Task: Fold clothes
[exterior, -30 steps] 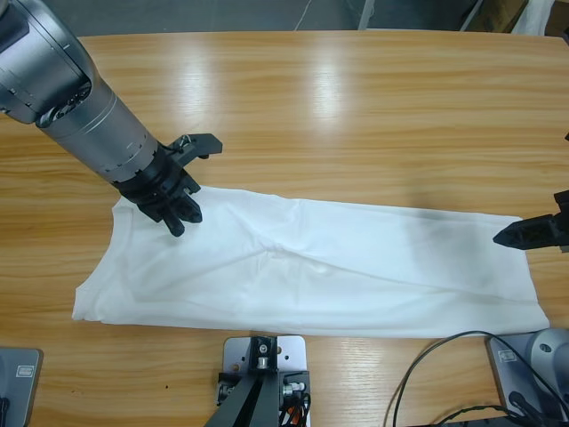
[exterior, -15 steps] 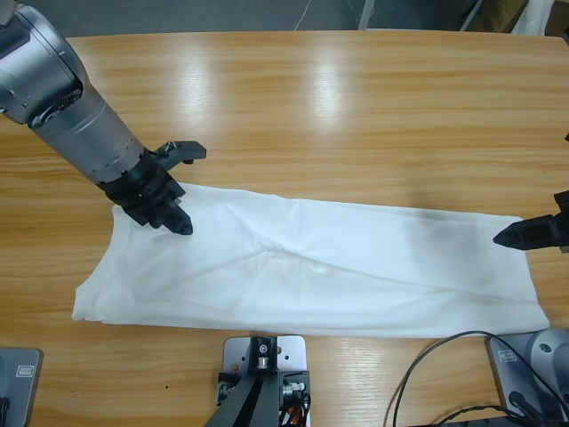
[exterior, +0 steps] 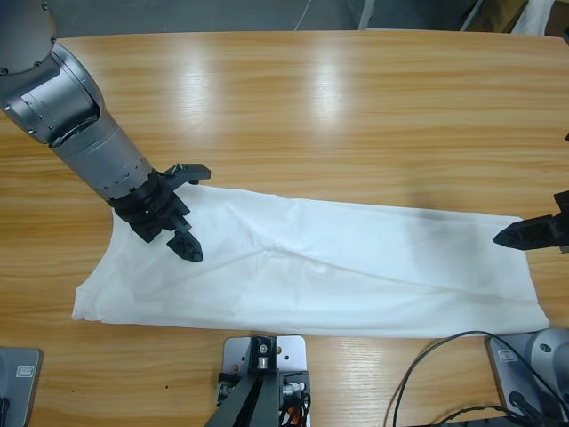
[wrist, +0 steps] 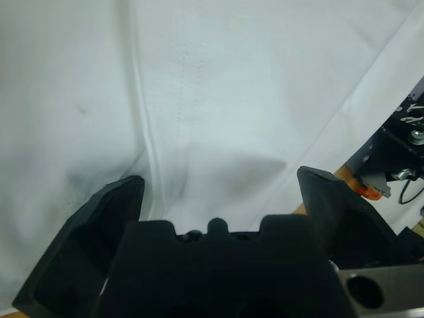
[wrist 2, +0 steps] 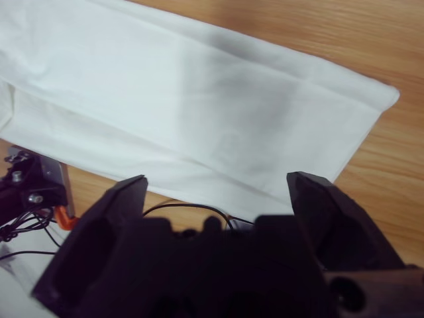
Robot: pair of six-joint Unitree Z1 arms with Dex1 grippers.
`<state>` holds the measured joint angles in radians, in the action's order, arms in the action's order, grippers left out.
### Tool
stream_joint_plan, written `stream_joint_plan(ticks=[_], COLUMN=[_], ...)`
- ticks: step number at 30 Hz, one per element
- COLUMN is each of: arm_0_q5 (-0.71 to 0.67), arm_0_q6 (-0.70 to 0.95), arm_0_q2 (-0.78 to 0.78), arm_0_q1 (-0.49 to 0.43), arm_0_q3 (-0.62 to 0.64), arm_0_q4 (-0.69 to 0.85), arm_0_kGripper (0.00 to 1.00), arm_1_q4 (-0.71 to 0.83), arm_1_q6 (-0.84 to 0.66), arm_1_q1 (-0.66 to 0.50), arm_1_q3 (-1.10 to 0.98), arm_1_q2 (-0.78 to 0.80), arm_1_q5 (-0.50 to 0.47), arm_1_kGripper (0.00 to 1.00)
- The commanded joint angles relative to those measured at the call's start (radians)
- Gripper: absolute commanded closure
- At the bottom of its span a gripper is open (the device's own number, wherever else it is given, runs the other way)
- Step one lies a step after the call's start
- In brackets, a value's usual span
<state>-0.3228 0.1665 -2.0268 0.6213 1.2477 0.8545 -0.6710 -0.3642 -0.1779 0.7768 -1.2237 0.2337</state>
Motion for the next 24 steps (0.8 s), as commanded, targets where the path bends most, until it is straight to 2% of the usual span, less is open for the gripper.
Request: stream_joint_plan(ticks=[1,3,5,6,8,24], arm_0_q5=[-0.024,-0.027,-0.023,-0.022,-0.019,0.073], arm_0_q6=[0.040,0.045,0.045,0.045,0.046,0.048], arm_0_q2=[-0.051,-0.053,-0.052,-0.051,-0.051,0.015], arm_0_q1=[-0.008,-0.008,-0.008,-0.008,-0.008,0.002], arm_0_q3=[-0.031,-0.036,-0.038,-0.039,-0.040,-0.008], arm_0_q4=[-0.011,-0.011,-0.011,-0.011,-0.009,-0.007], arm_0_kGripper=[0.541,0.813,0.915,0.921,1.000,1.000], arm_1_q4=[0.010,0.010,0.010,0.010,0.010,0.010], arm_1_q6=[-0.007,-0.007,-0.007,-0.007,-0.007,-0.006], arm_1_q1=[-0.011,-0.011,-0.011,-0.011,-0.011,-0.011], arm_1_q3=[-0.033,-0.033,-0.034,-0.034,-0.034,-0.036], arm_1_q2=[-0.014,-0.013,-0.012,-0.013,-0.013,-0.009], arm_1_q5=[-0.011,-0.011,-0.011,-0.011,-0.011,-0.011], arm_1_kGripper=[0.142,0.142,0.142,0.142,0.142,0.146])
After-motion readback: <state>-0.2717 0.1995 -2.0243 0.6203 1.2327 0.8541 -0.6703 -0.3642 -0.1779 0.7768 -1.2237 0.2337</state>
